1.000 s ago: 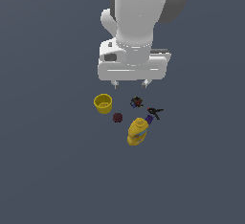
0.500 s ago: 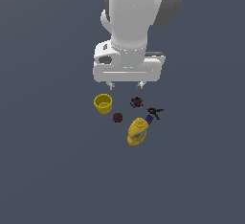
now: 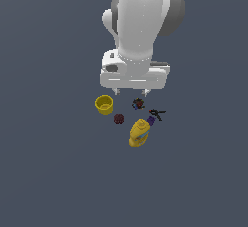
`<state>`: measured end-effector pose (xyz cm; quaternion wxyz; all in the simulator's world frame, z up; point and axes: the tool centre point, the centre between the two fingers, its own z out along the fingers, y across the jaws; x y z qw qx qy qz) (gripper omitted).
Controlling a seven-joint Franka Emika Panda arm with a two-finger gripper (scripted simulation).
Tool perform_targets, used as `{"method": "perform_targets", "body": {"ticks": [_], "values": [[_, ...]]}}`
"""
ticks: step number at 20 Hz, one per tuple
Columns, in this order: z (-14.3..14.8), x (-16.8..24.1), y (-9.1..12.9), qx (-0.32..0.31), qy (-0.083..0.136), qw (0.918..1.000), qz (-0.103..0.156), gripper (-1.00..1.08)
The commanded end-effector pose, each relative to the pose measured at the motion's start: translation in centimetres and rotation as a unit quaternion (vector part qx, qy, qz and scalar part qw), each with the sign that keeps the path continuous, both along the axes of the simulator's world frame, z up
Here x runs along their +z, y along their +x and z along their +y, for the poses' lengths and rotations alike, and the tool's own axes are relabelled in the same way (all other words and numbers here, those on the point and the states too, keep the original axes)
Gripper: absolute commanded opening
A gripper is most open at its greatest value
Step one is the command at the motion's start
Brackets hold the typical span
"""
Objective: Pick up a designated object from a clutter of objects.
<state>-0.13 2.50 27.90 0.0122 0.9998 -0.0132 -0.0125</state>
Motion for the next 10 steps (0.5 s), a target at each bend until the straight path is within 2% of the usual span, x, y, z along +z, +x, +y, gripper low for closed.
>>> {"method": "perform_targets", "body": {"ticks": [1,10], "values": [[0.6,-1.0,0.1,-0.014,0.000,0.9999,-0.001,1.00],[3.6,-6.4,0.2,-0.087,-0.001,0.9962,-0.006,1.00]]}}
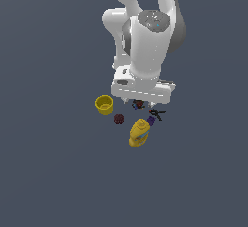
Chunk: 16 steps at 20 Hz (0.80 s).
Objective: Pick up a designated object from a clutter of objects.
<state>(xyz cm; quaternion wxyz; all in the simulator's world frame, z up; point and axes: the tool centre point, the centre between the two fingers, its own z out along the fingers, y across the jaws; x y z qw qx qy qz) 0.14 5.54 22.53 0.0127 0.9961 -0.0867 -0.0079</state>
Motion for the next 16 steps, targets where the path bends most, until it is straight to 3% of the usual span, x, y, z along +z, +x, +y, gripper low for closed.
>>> {"method": "perform_targets", "body": {"ticks": [1,16], "values": [[1.0,-1.6,-0.1,-0.023,0.000,0.9997,-0.002,1.00],[6.4,-11.0,-2.1,-0.157,0.005,0.9875,-0.010,1.00]]}}
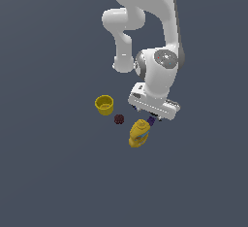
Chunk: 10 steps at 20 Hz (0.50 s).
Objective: Pick up a designated object from a clutter of objects.
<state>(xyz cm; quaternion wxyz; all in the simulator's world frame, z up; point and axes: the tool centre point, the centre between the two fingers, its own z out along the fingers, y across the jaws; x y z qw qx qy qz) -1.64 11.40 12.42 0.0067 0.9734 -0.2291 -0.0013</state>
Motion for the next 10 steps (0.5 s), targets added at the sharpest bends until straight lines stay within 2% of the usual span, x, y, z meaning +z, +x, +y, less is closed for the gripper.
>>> {"method": "perform_targets", "body": {"ticks": [1,10], "values": [[0.8,-1.4,-0.5,-0.021,0.001,0.9998,-0.001,1.00],[2.6,-4.5,-1.8,-0.070,0.005,0.9975,-0.003,1.00]]}}
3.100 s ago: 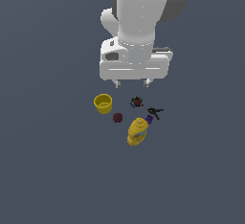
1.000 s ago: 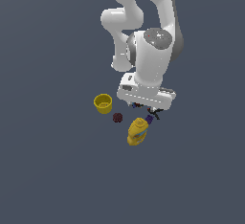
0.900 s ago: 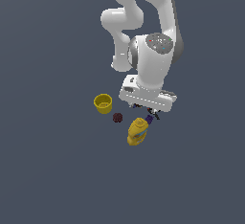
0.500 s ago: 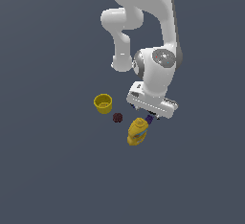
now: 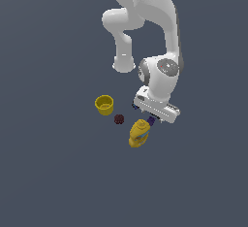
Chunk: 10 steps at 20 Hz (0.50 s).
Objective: Pick up a designated object from a clutter of objects.
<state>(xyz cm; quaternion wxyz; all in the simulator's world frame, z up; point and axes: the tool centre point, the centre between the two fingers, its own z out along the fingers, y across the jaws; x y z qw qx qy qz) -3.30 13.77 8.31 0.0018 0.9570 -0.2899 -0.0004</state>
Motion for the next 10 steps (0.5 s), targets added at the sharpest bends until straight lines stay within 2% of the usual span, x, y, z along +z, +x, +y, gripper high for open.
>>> {"method": "perform_targets", "body": {"ticks": [1,10], "values": [[0.32,-0.57,-0.26,-0.010,0.001,0.9999,-0.001,1.00],[0.59,-1.16,-0.52,-0.017,0.001,0.9999,-0.001,1.00]]}}
